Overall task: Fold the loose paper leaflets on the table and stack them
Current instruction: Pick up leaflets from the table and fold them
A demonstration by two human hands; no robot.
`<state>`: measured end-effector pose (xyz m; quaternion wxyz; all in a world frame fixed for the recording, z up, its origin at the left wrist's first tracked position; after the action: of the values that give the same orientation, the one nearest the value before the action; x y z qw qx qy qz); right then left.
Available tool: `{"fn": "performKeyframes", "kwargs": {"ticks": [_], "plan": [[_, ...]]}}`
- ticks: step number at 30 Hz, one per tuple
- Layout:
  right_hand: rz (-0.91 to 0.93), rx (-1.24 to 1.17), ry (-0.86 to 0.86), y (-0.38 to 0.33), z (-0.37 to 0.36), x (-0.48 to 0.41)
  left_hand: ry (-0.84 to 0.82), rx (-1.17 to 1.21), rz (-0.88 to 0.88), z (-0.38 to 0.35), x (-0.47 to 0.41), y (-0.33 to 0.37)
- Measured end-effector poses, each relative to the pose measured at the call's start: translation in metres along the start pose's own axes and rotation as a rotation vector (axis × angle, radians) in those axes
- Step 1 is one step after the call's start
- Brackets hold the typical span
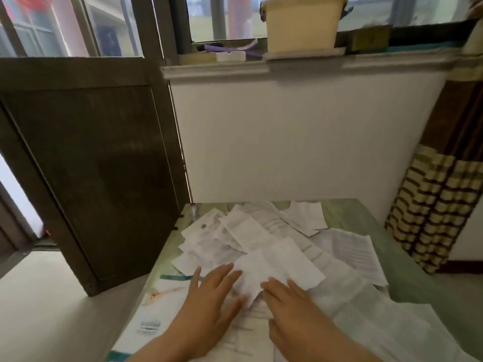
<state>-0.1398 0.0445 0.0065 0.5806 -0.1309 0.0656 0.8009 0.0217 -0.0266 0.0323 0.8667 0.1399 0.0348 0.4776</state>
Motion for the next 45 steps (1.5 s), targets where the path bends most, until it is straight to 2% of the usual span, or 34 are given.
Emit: {"fn": "performKeyframes", "kwargs": {"ticks": [3,5,8,10,14,17,20,23,27,33,35,38,40,42,45], "plan": [[-0.074,-0.263,0.174,0.007,0.036,-0.007,0.118,0.248,0.036,0.002,-0.006,-0.004],[-0.245,-0.594,0.299,0.007,0.056,-0.004,0.158,0.464,0.088,0.005,-0.005,0.002],[-0.450,-0.968,0.519,0.007,0.082,0.006,0.189,0.791,0.130,0.017,0.007,0.013],[-0.522,-1.162,0.572,0.007,0.093,0.008,0.188,0.927,0.158,0.028,0.019,0.019],[-0.557,-1.310,0.585,-0.010,0.104,0.019,0.039,1.140,0.261,0.041,0.044,0.026],[-0.553,-1.376,0.534,-0.023,0.107,0.031,-0.050,1.267,0.235,0.050,0.070,0.034],[-0.559,-1.385,0.554,-0.029,0.108,0.042,-0.059,1.322,0.227,0.055,0.079,0.041],[-0.616,-1.561,0.624,-0.030,0.098,0.057,-0.055,1.319,0.228,0.046,0.078,0.057],[-0.707,-1.577,0.496,-0.029,0.082,0.075,-0.038,1.304,0.219,0.019,0.071,0.077],[-0.782,-1.549,0.299,0.001,0.060,0.097,-0.221,1.349,0.308,-0.014,0.055,0.070],[-0.811,-1.512,0.341,0.002,0.055,0.100,-0.233,1.436,0.366,-0.022,0.051,0.066],[-0.853,-1.403,0.565,0.000,0.038,0.099,-0.340,1.785,0.471,-0.037,0.052,0.062],[-0.822,-1.263,0.658,-0.004,0.030,0.095,-0.400,1.946,0.457,-0.050,0.053,0.059],[-0.767,-1.189,0.641,-0.010,0.021,0.091,-0.410,2.000,0.418,-0.061,0.053,0.058],[-0.677,-1.166,0.496,-0.017,0.010,0.091,-0.408,2.023,0.360,-0.070,0.052,0.058]]}}
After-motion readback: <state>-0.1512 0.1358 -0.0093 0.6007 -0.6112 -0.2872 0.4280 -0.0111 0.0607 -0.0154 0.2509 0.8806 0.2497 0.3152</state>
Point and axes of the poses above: each hand's wrist, its own x-axis away from the middle knuckle, its own z-axis out of the back of the hand, y = z × x, the point moved 1 cm from there along -x, towards the middle knuckle, and after that the axes turned 6 degrees about z, right-handed, at the moved point
